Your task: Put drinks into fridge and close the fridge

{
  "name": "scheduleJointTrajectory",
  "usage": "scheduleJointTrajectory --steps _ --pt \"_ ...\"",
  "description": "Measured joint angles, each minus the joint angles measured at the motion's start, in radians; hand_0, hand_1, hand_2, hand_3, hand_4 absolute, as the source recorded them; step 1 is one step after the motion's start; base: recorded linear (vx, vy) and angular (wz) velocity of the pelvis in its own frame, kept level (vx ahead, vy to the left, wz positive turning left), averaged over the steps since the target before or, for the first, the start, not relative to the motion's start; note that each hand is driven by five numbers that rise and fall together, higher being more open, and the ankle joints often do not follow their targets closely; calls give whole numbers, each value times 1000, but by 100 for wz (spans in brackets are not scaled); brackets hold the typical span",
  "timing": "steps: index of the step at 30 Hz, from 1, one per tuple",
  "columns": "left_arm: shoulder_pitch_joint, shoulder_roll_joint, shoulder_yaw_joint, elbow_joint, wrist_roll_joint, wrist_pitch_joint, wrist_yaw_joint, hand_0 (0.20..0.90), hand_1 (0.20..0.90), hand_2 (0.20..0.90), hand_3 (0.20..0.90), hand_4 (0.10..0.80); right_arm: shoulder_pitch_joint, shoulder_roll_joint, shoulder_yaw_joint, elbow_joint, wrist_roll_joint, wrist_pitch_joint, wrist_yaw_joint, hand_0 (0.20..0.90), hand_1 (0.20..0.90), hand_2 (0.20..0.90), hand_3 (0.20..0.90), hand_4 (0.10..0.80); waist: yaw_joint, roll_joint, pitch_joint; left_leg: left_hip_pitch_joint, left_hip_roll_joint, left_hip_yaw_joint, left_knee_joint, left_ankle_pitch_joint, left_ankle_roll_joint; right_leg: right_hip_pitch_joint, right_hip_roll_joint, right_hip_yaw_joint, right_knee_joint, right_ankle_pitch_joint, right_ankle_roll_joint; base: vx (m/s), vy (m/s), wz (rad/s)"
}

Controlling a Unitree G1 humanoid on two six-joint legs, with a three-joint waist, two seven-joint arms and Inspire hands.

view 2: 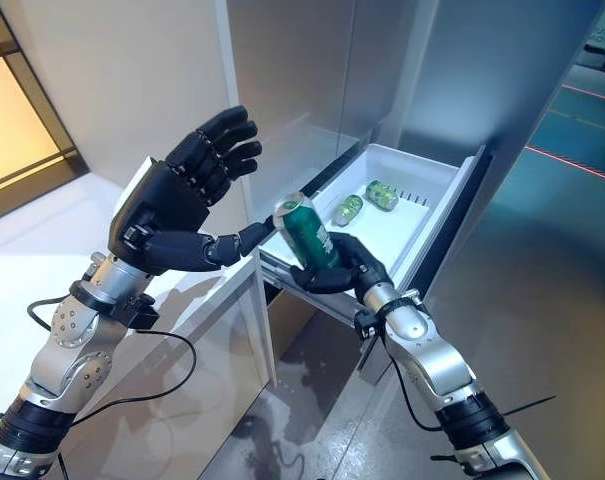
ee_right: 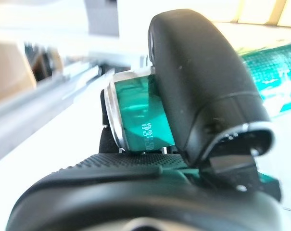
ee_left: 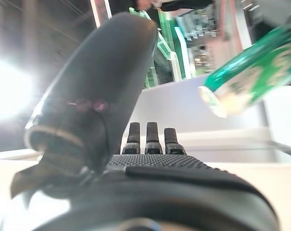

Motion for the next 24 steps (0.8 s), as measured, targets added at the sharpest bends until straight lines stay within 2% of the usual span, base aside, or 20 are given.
scheduleJointTrajectory --steps 6,11,16,18,23,24 --pt "1 -42 -61 141 -69 190 -79 900 900 900 900 800 -120 -52 -3 190 -8 -1 -65 300 300 300 200 100 26 5 32 -1 -6 -32 0 9 3 13 -7 -31 0 -1 2 72 -1 17" --pt "23 -83 -187 221 -105 334 -162 900 900 900 900 800 -239 -58 2 424 -29 -2 -98 300 300 300 200 100 51 7 50 -2 -14 -61 0 14 7 26 -14 -57 0 -5 7 85 10 18" --pt "60 -107 -233 200 -128 381 -273 900 900 900 900 800 -342 -98 41 703 -119 0 -89 300 300 300 200 100 91 19 61 -5 -24 -103 0 19 10 40 -22 -88 0 -17 12 15 5 24" --pt "85 -96 -265 201 -133 407 -308 900 900 900 900 800 -364 -111 64 758 -146 0 -65 300 300 300 200 100 97 25 68 -9 -27 -112 0 21 10 41 -24 -101 0 -22 13 -18 -3 18" --pt "140 -62 -424 218 -123 469 -337 900 900 900 900 800 -404 -119 86 912 -176 2 -8 300 300 300 200 100 117 35 97 -60 -31 -141 6 33 8 7 -26 -113 1 -22 13 -68 -14 19" --pt "140 -62 -424 218 -123 469 -337 900 900 900 900 800 -404 -119 86 912 -176 2 -8 300 300 300 200 100 117 35 97 -60 -31 -141 6 33 8 7 -26 -113 1 -22 13 -101 -22 19"
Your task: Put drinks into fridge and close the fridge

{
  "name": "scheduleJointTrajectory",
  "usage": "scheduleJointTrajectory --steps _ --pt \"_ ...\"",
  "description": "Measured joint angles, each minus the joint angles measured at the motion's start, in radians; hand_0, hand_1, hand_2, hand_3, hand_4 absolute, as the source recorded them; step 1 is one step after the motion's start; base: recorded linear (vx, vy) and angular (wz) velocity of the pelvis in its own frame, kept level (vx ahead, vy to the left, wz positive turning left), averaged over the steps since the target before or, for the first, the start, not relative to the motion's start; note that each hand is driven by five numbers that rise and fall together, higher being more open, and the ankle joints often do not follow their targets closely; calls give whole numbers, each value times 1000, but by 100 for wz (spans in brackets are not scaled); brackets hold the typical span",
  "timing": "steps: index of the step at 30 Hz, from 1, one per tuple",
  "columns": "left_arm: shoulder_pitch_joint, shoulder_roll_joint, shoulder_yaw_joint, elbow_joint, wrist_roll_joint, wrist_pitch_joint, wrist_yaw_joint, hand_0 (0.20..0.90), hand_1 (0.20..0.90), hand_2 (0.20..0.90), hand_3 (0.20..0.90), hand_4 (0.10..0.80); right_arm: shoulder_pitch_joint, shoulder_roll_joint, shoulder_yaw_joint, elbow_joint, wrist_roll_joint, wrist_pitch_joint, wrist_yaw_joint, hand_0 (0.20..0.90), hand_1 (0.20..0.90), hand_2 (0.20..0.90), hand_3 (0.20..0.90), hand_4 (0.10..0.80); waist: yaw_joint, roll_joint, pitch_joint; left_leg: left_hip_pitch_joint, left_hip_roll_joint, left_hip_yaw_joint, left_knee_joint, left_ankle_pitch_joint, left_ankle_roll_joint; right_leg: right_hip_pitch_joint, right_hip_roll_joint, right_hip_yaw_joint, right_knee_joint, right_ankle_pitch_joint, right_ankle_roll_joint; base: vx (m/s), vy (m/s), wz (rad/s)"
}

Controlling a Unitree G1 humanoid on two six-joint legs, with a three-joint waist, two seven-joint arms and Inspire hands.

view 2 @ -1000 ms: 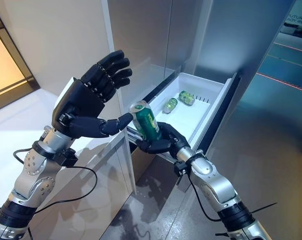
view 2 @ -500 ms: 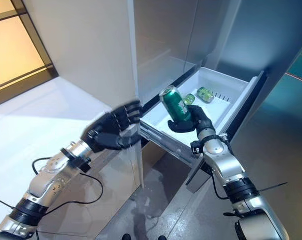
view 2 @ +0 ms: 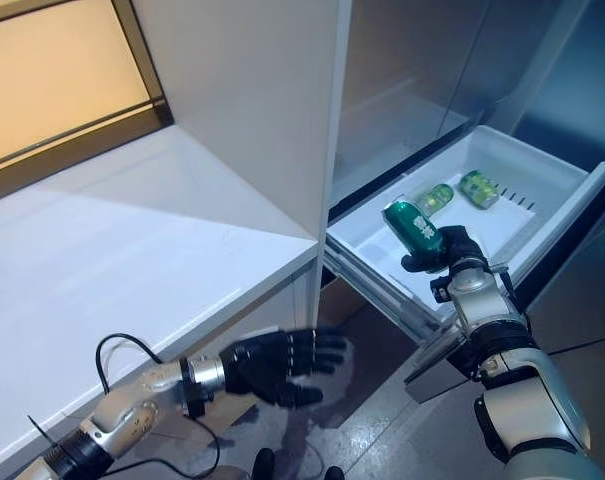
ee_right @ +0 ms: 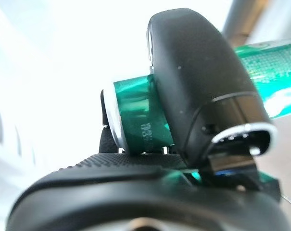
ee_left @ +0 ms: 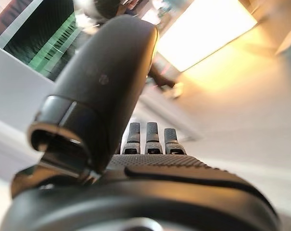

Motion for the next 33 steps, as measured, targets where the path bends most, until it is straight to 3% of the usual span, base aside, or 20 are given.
scheduleJointTrajectory --steps 3,10,18,19,20,28,30,33 --pt "-1 0 -58 80 29 -25 18 900 900 900 900 800 -56 3 3 129 -35 1 38 300 300 300 200 100 9 3 43 -49 -3 -20 19 7 -2 -30 0 1 0 1 -1 -104 -45 22" --pt "-26 -4 -58 257 158 -191 152 900 900 900 900 800 -152 3 3 202 -153 48 104 300 300 300 200 100 16 -11 125 -91 -1 -20 34 9 -5 -65 5 2 1 10 -6 -53 -70 0" --pt "-105 -10 -59 428 283 -222 225 900 900 900 900 800 -241 -10 22 242 -201 109 181 300 300 300 200 100 13 -28 189 -143 1 -21 59 9 -6 -117 6 2 27 11 -8 -54 -45 1" --pt "-113 -7 -57 463 304 -222 245 900 900 900 900 800 -249 -10 22 243 -203 115 184 505 505 505 439 339 13 -32 194 -152 0 -21 63 9 -7 -124 6 2 28 11 -8 -45 -69 0" --pt "-114 -7 -53 493 313 -226 250 900 900 900 900 800 -254 -12 22 243 -203 119 186 900 900 900 900 800 14 -33 197 -157 1 -20 67 9 -7 -129 6 1 31 11 -8 -60 -86 0" --pt "-74 -11 112 759 471 -252 275 900 900 900 900 800 -280 -44 20 208 -156 142 208 900 900 900 900 800 17 -36 228 -191 2 -18 91 9 -9 -165 7 2 56 13 -10 -19 -21 -1" --pt "-54 -25 190 844 507 -263 274 900 900 900 900 800 -265 -61 13 135 -105 142 201 900 900 900 900 800 10 -39 238 -191 2 -14 93 9 -9 -168 6 4 61 13 -11 -2 17 -6" --pt "-26 -22 241 871 529 -263 276 900 900 900 900 800 -222 -88 -27 -3 -13 134 169 900 900 900 900 800 3 -40 241 -190 6 -12 95 9 -9 -169 6 6 62 14 -12 0 0 0"
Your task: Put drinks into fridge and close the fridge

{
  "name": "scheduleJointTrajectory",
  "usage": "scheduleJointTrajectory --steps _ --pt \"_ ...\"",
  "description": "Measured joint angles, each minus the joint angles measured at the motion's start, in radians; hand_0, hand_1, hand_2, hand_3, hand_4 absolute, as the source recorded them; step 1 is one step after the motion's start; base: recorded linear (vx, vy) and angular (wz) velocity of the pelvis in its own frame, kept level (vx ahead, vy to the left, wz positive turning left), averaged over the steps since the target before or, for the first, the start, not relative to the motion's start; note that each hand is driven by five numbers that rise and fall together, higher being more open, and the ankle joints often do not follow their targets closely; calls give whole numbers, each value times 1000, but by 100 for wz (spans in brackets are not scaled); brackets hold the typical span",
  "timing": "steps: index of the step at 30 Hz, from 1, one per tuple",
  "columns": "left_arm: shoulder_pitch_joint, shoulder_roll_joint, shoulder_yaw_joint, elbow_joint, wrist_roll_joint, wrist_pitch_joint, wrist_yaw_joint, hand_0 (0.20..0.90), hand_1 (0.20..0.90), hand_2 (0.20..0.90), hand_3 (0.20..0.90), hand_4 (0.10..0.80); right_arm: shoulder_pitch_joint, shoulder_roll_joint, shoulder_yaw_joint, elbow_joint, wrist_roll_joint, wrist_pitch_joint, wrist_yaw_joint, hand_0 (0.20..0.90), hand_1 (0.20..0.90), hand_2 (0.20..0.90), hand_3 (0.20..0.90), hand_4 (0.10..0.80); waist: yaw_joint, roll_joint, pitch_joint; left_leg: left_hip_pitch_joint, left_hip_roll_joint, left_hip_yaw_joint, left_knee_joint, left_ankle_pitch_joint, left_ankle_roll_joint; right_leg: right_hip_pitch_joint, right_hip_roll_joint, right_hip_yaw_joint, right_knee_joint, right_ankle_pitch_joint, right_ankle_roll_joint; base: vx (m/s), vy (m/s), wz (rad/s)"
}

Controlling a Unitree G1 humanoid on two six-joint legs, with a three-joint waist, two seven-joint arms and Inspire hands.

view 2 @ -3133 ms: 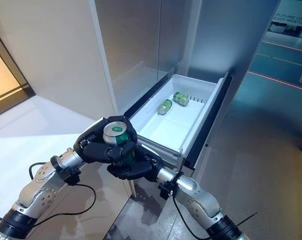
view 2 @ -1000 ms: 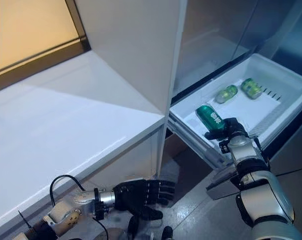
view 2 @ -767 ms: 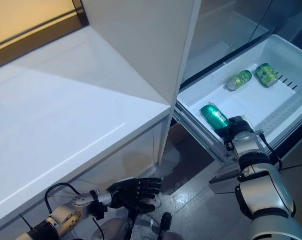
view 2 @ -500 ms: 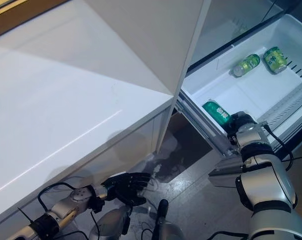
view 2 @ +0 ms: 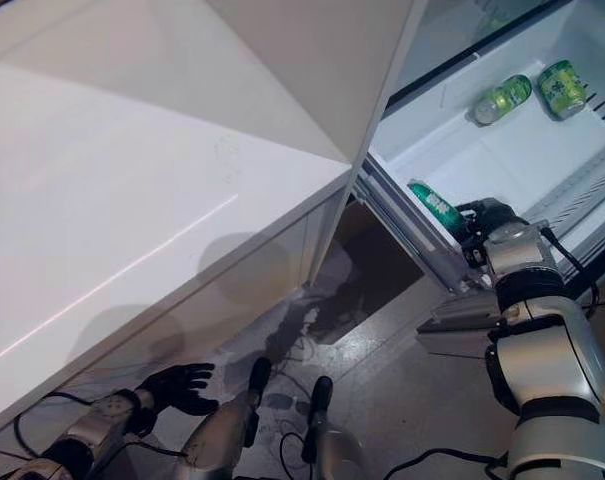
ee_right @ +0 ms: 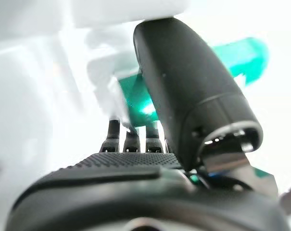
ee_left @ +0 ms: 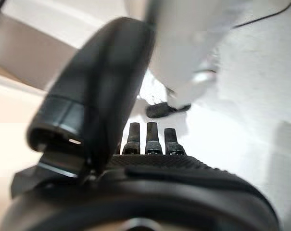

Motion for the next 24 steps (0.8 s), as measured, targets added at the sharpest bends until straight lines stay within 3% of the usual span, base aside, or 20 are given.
scheduleJointTrajectory --steps 6,11,14,18,24 --pt "31 -14 79 0 10 -19 2 900 900 900 900 800 85 -53 -116 -277 33 -82 -100 900 900 900 900 800 -9 -8 4 3 1 7 0 0 0 0 0 5 2 3 0 0 10 -2" --pt "51 -37 106 0 57 -66 5 900 900 900 900 800 196 -87 -319 -469 26 -115 -272 900 900 900 900 800 -15 -23 7 41 5 44 -18 -3 5 11 0 40 5 6 3 14 44 -21" --pt "63 -59 115 11 86 -84 7 900 900 900 900 800 324 -85 -458 -535 81 -178 -390 900 900 900 900 800 -25 -28 4 79 5 64 -33 -6 9 32 0 59 6 6 4 46 30 -22" --pt "82 -68 131 33 115 -92 35 900 900 900 900 800 427 53 -605 -540 330 -310 -486 900 900 900 900 800 -73 -53 -14 109 8 99 -37 -14 10 47 2 89 6 5 5 86 7 -28" --pt "90 -133 111 38 130 -92 41 900 900 900 900 800 580 188 -604 -527 503 -383 -491 900 900 900 900 800 -129 -28 -58 144 14 130 -32 -27 11 70 5 118 3 8 7 43 -3 -20"
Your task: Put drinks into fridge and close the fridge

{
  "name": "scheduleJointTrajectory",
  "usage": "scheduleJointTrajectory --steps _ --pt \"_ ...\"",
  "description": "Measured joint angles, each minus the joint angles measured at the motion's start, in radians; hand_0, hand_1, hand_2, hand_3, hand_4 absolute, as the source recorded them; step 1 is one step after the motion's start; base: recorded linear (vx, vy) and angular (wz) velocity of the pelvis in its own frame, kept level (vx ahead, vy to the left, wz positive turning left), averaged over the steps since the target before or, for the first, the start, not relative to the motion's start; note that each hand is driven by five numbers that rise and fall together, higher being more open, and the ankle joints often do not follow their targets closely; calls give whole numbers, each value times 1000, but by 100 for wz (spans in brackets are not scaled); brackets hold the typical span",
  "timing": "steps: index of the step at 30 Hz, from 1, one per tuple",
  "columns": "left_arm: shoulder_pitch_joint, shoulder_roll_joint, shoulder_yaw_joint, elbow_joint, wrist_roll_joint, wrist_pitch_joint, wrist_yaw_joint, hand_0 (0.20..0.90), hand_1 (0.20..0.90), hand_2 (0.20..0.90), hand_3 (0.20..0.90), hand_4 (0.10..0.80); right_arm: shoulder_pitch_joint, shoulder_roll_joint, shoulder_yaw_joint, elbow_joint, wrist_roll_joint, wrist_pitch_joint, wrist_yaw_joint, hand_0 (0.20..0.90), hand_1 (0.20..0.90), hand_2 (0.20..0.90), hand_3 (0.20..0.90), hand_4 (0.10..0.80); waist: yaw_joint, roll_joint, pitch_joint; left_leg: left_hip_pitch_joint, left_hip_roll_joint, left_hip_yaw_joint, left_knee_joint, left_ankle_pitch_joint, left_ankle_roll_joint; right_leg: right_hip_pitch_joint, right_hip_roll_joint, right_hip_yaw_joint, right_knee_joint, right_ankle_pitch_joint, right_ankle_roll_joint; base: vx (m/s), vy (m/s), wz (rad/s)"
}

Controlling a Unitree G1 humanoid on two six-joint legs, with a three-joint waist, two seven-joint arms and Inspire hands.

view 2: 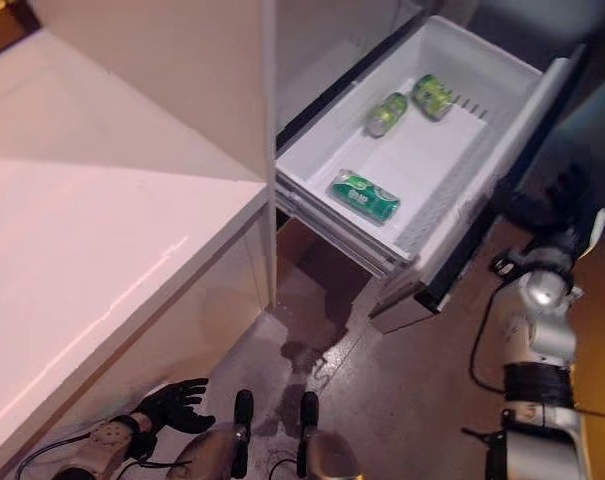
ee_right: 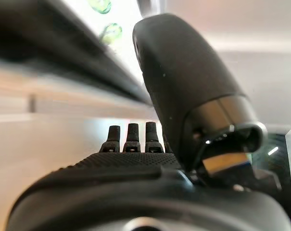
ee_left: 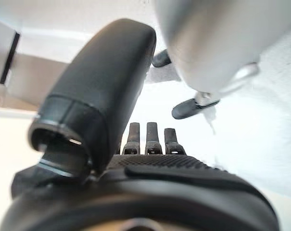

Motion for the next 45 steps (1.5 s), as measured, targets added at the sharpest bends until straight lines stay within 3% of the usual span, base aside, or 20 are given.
scheduleJointTrajectory --steps 3,6,11,16,22,27,33,39,45 --pt "1 -26 -24 6 -3 0 0 900 900 900 900 800 2 13 12 36 65 -24 -2 900 900 900 900 800 -4 20 -12 -7 1 13 33 -15 0 -11 1 15 28 -7 -1 -13 17 -14" --pt "2 -35 -19 34 -47 3 2 900 900 900 900 800 -5 18 49 73 107 -63 -7 900 900 900 900 800 9 28 -17 -56 4 22 156 -70 0 -70 -5 20 163 -67 -4 -31 34 -5" --pt "11 -48 22 42 -254 59 -2 900 900 900 900 800 -24 23 66 115 157 -88 16 900 900 900 900 800 34 28 -14 -157 -19 29 362 -162 16 -213 -37 19 442 -201 -7 -57 46 1" --pt "22 -55 71 29 -482 123 -37 900 900 900 900 800 -76 24 67 144 240 -104 101 900 900 900 900 800 38 35 21 -307 -21 31 569 -236 22 -348 -48 19 624 -255 -4 -104 29 2" --pt "2 -60 102 20 -681 160 -47 900 900 900 900 800 -174 16 78 155 327 -134 168 900 900 900 900 800 38 36 61 -433 -19 28 683 -246 23 -470 -53 20 731 -260 -6 -50 27 0" --pt "0 -79 105 20 -774 157 -43 900 900 900 900 800 -228 15 106 155 348 -149 197 900 900 900 900 800 40 34 71 -512 -42 -2 736 -247 22 -542 -63 8 788 -264 -5 -15 35 -3" --pt "-14 -84 112 19 -796 151 -38 900 900 900 900 800 -274 5 133 164 347 -160 249 900 900 900 900 800 39 35 78 -579 -57 -36 772 -244 17 -602 -65 -9 824 -264 -15 8 26 6" --pt "-22 -97 123 21 -817 159 -38 900 900 900 900 800 -342 -34 236 180 318 -164 265 900 900 900 900 800 52 47 83 -600 -67 -77 766 -226 -13 -620 -65 -42 826 -260 -36 26 24 4" --pt "-25 -98 140 22 -820 172 -40 900 900 900 900 800 -498 -58 365 261 255 -106 266 900 900 900 900 800 75 57 87 -605 -79 -118 768 -226 -13 -627 -71 -71 840 -269 -62 31 16 7"
